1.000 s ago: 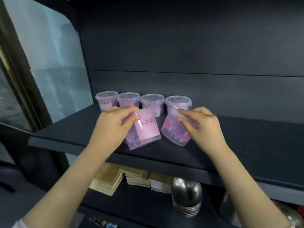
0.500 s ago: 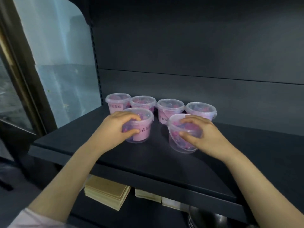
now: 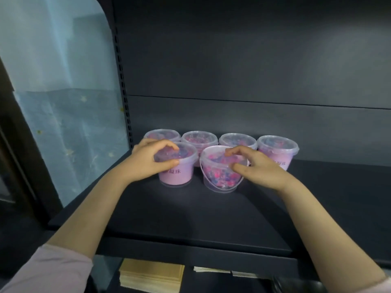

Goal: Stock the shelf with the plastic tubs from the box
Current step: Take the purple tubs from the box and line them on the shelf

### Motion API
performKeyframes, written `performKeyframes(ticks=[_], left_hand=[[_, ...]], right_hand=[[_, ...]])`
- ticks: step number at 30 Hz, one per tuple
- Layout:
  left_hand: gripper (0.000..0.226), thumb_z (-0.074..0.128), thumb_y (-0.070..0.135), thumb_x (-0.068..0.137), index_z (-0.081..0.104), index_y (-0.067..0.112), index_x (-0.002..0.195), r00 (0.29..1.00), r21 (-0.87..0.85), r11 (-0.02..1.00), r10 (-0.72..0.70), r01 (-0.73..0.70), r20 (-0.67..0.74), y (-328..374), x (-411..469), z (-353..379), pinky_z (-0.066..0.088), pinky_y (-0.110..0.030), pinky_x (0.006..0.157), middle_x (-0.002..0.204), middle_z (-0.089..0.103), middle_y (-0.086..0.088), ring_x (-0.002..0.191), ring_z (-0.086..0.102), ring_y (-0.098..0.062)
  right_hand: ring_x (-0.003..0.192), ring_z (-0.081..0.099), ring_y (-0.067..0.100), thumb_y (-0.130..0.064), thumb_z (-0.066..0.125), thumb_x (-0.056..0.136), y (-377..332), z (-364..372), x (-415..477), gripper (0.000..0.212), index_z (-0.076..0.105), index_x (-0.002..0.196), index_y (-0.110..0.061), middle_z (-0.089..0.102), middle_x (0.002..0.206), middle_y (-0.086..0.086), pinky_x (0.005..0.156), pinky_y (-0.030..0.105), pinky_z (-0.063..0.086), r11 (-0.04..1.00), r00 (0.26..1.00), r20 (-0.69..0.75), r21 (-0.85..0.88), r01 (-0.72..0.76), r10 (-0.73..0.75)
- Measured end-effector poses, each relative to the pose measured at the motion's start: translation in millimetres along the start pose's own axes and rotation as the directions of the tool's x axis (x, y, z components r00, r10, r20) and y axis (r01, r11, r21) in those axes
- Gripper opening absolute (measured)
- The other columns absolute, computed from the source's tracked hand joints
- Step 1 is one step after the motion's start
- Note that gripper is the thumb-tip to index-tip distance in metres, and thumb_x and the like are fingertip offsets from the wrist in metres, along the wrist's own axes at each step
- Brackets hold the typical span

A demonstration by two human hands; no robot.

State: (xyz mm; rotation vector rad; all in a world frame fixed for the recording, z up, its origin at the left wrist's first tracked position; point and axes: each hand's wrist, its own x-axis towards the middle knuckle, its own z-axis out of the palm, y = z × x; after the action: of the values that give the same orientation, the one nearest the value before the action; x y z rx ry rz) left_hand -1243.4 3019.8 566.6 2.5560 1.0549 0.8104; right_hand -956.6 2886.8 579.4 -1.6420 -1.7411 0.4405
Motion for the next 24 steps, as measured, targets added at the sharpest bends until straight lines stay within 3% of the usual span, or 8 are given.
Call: performKeyframes(ticks=[5, 8, 11, 13, 17, 19, 21, 24], left_hand=[[0.028, 0.053, 0.047, 0.071, 0.06, 0.047, 0.098, 0.998, -0.326, 0.944, 0.049, -0.058, -0.036, -15.5, -1.5, 1.1, 0.037, -0.042, 0.105, 0.123, 0.055, 0.02, 0.123, 0.043, -0.005], [0.025, 0.057, 0.051, 0.077, 0.057, 0.039, 0.099, 0.983, -0.298, 0.939, 0.148, -0.173, -0.107, -17.5, -2.6, 8.1, 0.037, -0.038, 0.103, 0.117, 0.056, 0.023, 0.121, 0.047, -0.004], [0.031, 0.062, 0.055, 0.078, 0.057, 0.034, 0.101, 0.967, -0.241, 0.941, 0.207, -0.238, -0.145, -21.0, -1.3, 9.2, 0.039, -0.032, 0.1, 0.114, 0.058, 0.021, 0.117, 0.05, -0.007], [0.032, 0.063, 0.055, 0.078, 0.057, 0.036, 0.103, 0.961, -0.212, 0.942, 0.23, -0.26, -0.155, -23.6, -1.2, 9.2, 0.038, -0.028, 0.099, 0.114, 0.057, 0.021, 0.117, 0.05, -0.008], [0.031, 0.064, 0.054, 0.08, 0.059, 0.038, 0.105, 0.96, -0.215, 0.942, 0.227, -0.259, -0.165, -26.4, -3.0, 10.9, 0.036, -0.024, 0.099, 0.116, 0.056, 0.022, 0.119, 0.05, -0.009], [0.03, 0.062, 0.053, 0.082, 0.059, 0.038, 0.107, 0.963, -0.214, 0.944, 0.22, -0.251, -0.159, -27.5, -4.1, 11.5, 0.036, -0.023, 0.099, 0.117, 0.055, 0.022, 0.12, 0.049, -0.008], [0.03, 0.06, 0.052, 0.083, 0.059, 0.038, 0.109, 0.965, -0.213, 0.946, 0.216, -0.244, -0.147, -27.9, -4.9, 10.9, 0.033, -0.02, 0.099, 0.12, 0.054, 0.023, 0.122, 0.046, -0.005], [0.031, 0.058, 0.049, 0.083, 0.058, 0.037, 0.111, 0.962, -0.195, 0.948, 0.225, -0.253, -0.153, -26.3, -6.5, 10.4, 0.031, -0.017, 0.099, 0.121, 0.053, 0.025, 0.123, 0.043, -0.002]], right_hand=[[0.105, 0.055, -0.01, -0.044, 0.08, 0.069, -11.6, 14.7, 13.1, 0.023, 0.072, 0.089, -0.037, 0.065, 0.105, -0.028, 0.086, 0.014, 0.038, 0.999, 0.99, -0.143, 0.048, 0.014, -0.007], [0.109, 0.057, -0.001, -0.03, 0.075, 0.079, -14.4, 20.8, 14.1, 0.01, 0.075, 0.088, -0.032, 0.068, 0.106, -0.017, 0.093, 0.022, 0.041, 0.987, 0.971, -0.221, 0.102, 0.121, -0.096], [0.125, 0.048, 0.001, -0.009, 0.06, 0.088, -9.7, 13.8, 7.6, 0.031, 0.072, 0.104, -0.033, 0.062, 0.125, -0.016, 0.105, 0.03, 0.038, 0.99, 0.987, -0.126, 0.078, 0.114, -0.104], [0.121, 0.049, 0.0, -0.018, 0.067, 0.086, -8.5, 9.3, 1.4, 0.031, 0.068, 0.109, -0.037, 0.059, 0.124, -0.02, 0.101, 0.028, 0.042, 0.996, 0.994, -0.068, 0.025, 0.082, -0.08], [0.094, 0.047, 0.014, -0.047, 0.073, 0.069, -12.1, 9.9, -3.8, 0.036, 0.07, 0.101, -0.033, 0.055, 0.089, -0.016, 0.087, 0.023, 0.037, 0.983, 0.957, -0.256, -0.155, 0.097, -0.134], [0.101, 0.047, 0.016, -0.025, 0.066, 0.087, -11.3, 11.8, -4.5, 0.014, 0.07, 0.1, -0.029, 0.059, 0.096, -0.013, 0.092, 0.028, 0.037, 0.989, 0.951, -0.27, -0.049, 0.141, -0.149], [0.116, 0.048, 0.018, 0.006, 0.051, 0.089, -7.9, 8.9, -7.1, 0.033, 0.066, 0.103, -0.02, 0.061, 0.116, -0.009, 0.102, 0.037, 0.038, 0.985, 0.985, -0.154, 0.141, 0.104, -0.082], [0.122, 0.049, 0.014, 0.004, 0.056, 0.088, -10.1, 6.3, -9.5, 0.032, 0.064, 0.108, -0.02, 0.058, 0.126, -0.008, 0.101, 0.028, 0.04, 0.976, 0.999, -0.013, 0.213, 0.036, -0.034]])
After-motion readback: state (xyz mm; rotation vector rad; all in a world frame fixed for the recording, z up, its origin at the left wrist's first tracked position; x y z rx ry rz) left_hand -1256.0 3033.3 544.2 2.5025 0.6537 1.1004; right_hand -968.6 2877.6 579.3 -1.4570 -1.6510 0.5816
